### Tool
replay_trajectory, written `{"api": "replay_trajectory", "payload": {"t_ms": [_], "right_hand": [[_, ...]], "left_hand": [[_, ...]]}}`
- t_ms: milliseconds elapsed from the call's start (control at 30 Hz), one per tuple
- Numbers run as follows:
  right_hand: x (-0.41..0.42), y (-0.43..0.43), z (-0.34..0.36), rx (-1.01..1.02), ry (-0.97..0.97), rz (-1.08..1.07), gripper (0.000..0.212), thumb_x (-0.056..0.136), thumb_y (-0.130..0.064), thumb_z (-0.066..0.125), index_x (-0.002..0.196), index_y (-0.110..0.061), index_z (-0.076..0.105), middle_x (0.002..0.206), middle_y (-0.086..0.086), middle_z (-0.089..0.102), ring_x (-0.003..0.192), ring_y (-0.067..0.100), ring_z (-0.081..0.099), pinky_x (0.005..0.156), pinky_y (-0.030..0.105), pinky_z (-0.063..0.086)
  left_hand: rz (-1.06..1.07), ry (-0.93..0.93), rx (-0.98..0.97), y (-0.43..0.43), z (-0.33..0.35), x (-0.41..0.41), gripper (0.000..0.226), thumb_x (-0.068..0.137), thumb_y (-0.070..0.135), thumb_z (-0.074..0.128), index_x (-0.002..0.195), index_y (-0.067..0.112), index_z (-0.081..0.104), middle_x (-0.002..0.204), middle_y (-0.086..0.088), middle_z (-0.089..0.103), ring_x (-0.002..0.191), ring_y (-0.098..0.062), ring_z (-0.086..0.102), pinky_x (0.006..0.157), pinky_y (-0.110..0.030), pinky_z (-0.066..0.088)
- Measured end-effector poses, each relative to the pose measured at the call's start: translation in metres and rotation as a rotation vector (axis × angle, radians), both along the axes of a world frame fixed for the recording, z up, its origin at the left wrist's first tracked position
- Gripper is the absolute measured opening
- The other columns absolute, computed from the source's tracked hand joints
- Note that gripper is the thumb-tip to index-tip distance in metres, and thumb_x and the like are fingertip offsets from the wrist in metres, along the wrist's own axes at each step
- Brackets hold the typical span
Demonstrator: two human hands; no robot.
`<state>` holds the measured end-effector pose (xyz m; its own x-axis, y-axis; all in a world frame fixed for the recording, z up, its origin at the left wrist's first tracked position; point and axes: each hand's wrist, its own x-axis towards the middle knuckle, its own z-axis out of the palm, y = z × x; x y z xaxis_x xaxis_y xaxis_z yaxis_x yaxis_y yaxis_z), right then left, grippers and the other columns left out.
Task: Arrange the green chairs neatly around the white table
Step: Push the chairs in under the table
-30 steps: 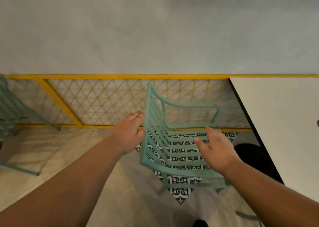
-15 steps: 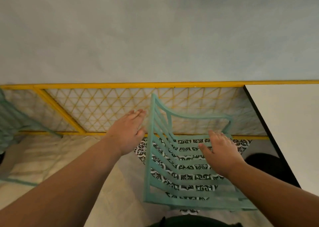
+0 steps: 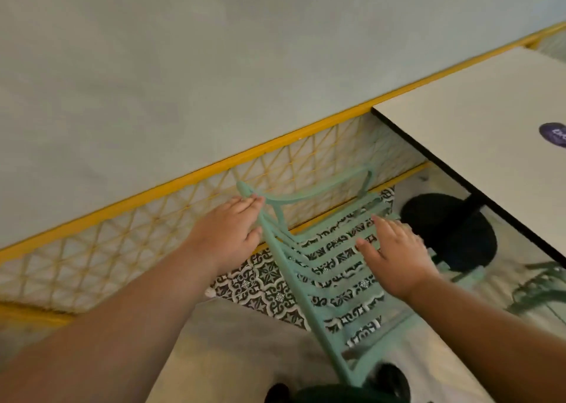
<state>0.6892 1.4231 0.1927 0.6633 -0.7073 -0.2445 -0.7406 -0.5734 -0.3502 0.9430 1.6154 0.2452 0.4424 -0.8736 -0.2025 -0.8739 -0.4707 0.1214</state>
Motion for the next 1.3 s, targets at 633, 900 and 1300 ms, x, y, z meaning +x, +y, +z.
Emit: {"api": "replay_trajectory", "payload": {"t_ms": [633,900,1300], "right_hand": [[0.011,0.06,0.018,-0.071,0.018,-0.592,0.074,0.101,-0.062,0.031,0.162,-0.022,0.016,0.168,0.003,0.023,0.157,0.024,0.008,0.124,0.04,0.003],[0.078,0.122,0.004,-0.049,0.035,-0.88,0.075,0.101,-0.064,0.029,0.161,-0.02,0.019,0.167,0.005,0.027,0.157,0.027,0.011,0.127,0.043,0.009],[0.088,0.192,-0.058,0.062,0.131,-0.894,0.07,0.098,-0.068,0.023,0.147,-0.024,0.046,0.152,0.002,0.05,0.15,0.028,0.03,0.122,0.047,0.027]], "left_hand": [[-0.546,0.011,0.014,-0.121,-0.029,0.08,0.064,0.106,0.044,0.032,0.163,0.027,0.008,0.17,0.007,0.01,0.156,-0.014,0.008,0.128,-0.037,0.011],[-0.814,0.042,0.018,-0.134,-0.046,0.13,0.065,0.104,0.049,0.026,0.163,0.028,0.009,0.17,0.007,0.011,0.156,-0.016,0.008,0.126,-0.047,0.016],[-0.876,-0.023,0.026,-0.109,-0.102,0.124,0.054,0.102,0.051,0.035,0.146,0.024,0.052,0.145,0.001,0.056,0.139,-0.022,0.043,0.11,-0.044,0.036]]}}
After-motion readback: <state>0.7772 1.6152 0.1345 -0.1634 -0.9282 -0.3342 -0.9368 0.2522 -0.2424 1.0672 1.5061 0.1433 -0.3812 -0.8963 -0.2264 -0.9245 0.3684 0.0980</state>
